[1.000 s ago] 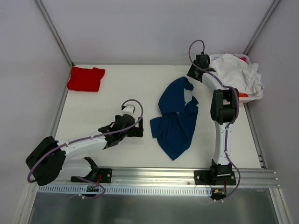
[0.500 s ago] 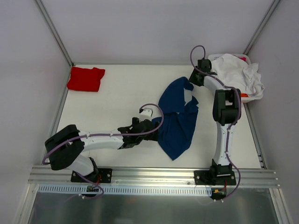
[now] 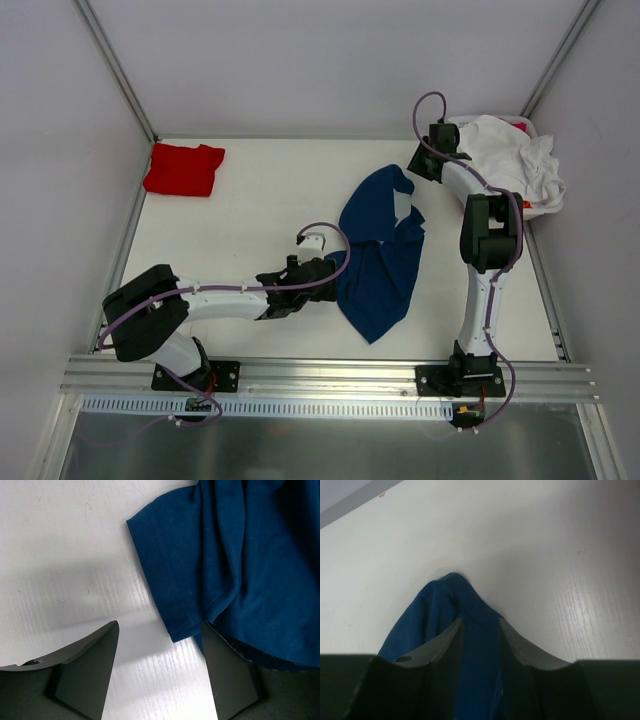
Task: Fold and stack the t-shirts
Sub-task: Flatten the tshirt out
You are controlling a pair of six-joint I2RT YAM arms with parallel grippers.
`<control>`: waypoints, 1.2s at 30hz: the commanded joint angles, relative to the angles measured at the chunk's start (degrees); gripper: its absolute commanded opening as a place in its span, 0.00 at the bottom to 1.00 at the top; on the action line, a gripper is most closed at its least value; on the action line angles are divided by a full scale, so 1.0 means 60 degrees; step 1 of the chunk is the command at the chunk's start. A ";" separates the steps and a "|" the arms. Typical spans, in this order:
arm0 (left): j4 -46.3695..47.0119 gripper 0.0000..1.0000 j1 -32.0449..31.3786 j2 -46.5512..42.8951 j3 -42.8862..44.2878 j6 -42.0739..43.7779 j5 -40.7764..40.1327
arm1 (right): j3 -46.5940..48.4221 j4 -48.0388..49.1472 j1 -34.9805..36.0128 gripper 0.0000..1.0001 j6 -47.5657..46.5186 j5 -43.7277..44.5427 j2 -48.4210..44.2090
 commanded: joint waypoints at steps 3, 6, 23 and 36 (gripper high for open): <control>0.0100 0.63 -0.0297 -0.0098 -0.0036 -0.0619 0.0109 | -0.0009 0.0166 -0.0150 0.37 0.0085 -0.0124 -0.0685; 0.0056 0.58 -0.0443 0.0121 -0.0021 -0.0839 0.0125 | -0.0053 0.0166 -0.0165 0.36 0.0143 -0.0182 -0.0699; -0.0017 0.48 -0.0619 0.1059 0.0491 -0.0870 0.0022 | -0.0360 0.0356 -0.0209 0.35 0.0232 -0.0344 -0.1226; -0.0368 0.47 -0.0619 0.1221 0.1004 -0.0518 -0.0534 | -0.0536 0.0430 -0.0209 0.34 0.0188 -0.0695 -0.1300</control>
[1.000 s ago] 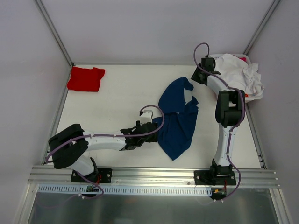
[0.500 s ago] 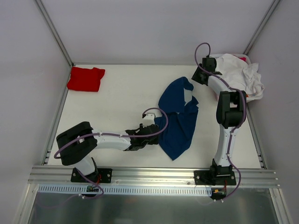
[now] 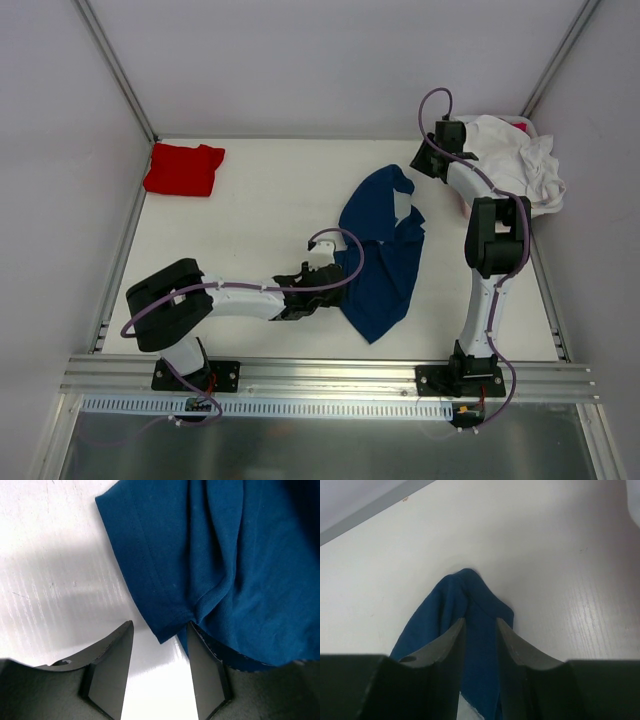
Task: Fold and stack the t-shirts
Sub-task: Flatten the tshirt out
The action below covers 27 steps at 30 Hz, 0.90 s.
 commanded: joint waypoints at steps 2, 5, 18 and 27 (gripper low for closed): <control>-0.0223 0.45 -0.0113 0.0018 0.0461 0.0320 -0.0513 | -0.0164 0.0342 -0.0078 0.34 0.0045 -0.0273 -0.0633; -0.0282 0.35 -0.0099 0.0077 0.0608 0.0408 -0.0601 | -0.0238 0.0342 -0.0078 0.34 0.0016 -0.0302 -0.0663; -0.0472 0.00 -0.0098 0.0166 0.0769 0.0467 -0.0952 | -0.0501 0.0460 -0.0078 0.33 -0.0028 -0.0244 -0.0911; -0.1029 0.00 0.0531 -0.1137 0.0696 0.0950 -0.1919 | -0.1306 0.0825 -0.0093 0.33 -0.0013 -0.0141 -0.1613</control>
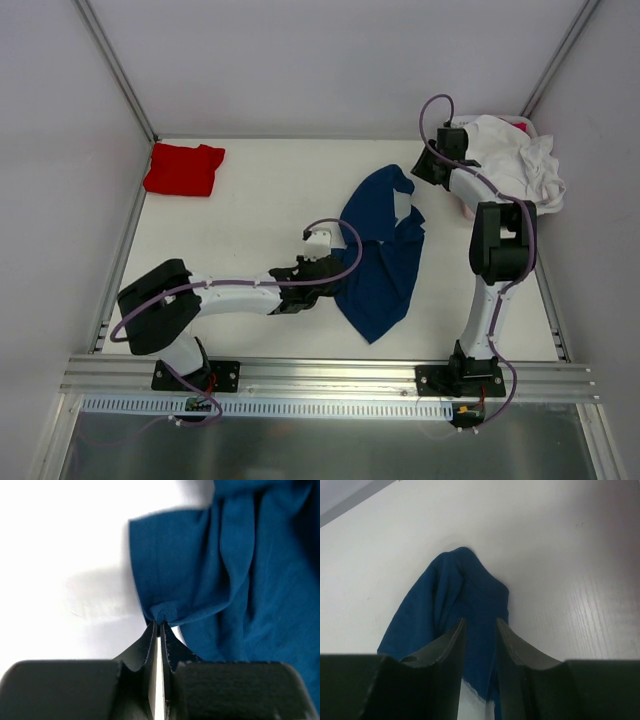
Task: Fold and stack the t-shirts
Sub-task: Flatten the tshirt out
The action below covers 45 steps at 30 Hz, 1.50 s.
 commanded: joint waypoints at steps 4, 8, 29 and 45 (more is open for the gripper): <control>-0.0481 0.00 0.0828 -0.1647 0.0157 0.0605 -0.1203 | -0.0875 0.0659 -0.0085 0.32 0.0125 0.0019 -0.1354; -0.0644 0.00 0.1442 -0.2059 0.0200 0.0825 -0.1453 | -0.1534 0.0894 -0.0085 0.32 0.0213 0.0048 -0.1823; -0.1494 0.00 0.6160 -0.1957 0.0977 0.0664 -0.1526 | -0.4056 0.1568 0.0310 0.33 0.0038 0.0093 -0.4328; -0.1553 0.00 0.8343 0.0969 0.3597 0.1865 -0.1292 | -0.4554 0.1729 0.0691 0.32 -0.0035 0.0561 -0.4870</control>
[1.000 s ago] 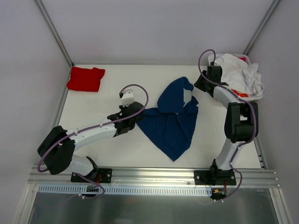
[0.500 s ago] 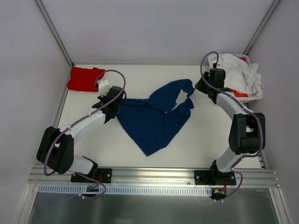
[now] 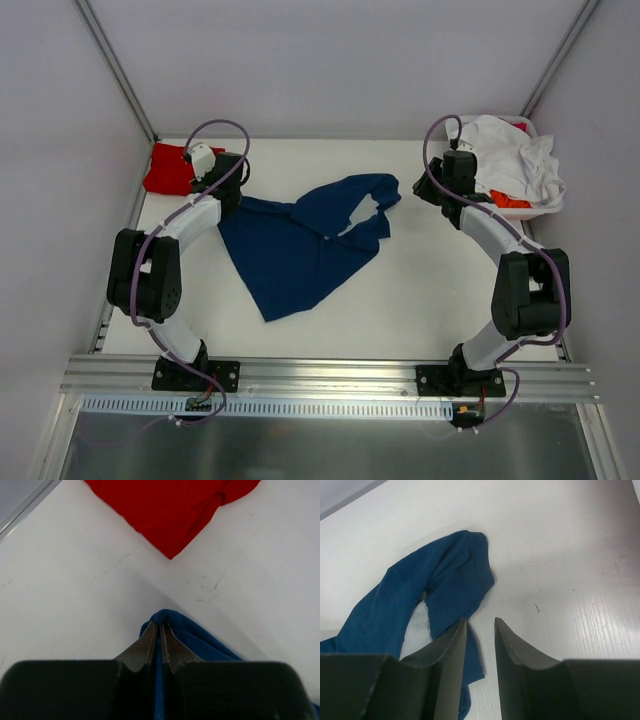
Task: Fold and stack the t-shirts
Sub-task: Flatten the tshirt out
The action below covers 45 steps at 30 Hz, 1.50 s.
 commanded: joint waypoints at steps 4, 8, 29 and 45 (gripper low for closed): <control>-0.0008 0.00 0.0217 0.1322 0.1588 0.0854 0.0177 | -0.0092 0.0461 0.0207 0.32 -0.0236 0.0128 -0.0554; -0.0023 0.47 0.0202 0.1763 0.1985 0.1075 0.0280 | -0.0107 0.0432 0.0280 0.33 -0.0265 0.0055 -0.0525; -0.2483 0.86 -0.2770 -0.1621 -0.1455 -0.2381 0.1113 | -0.1073 -0.0080 0.0880 0.31 0.0349 0.0054 -0.0100; -0.2777 0.86 -0.3782 -0.0728 -0.2585 -0.3774 0.1496 | -0.2670 0.0738 0.1438 0.32 0.1024 -0.0092 -0.0056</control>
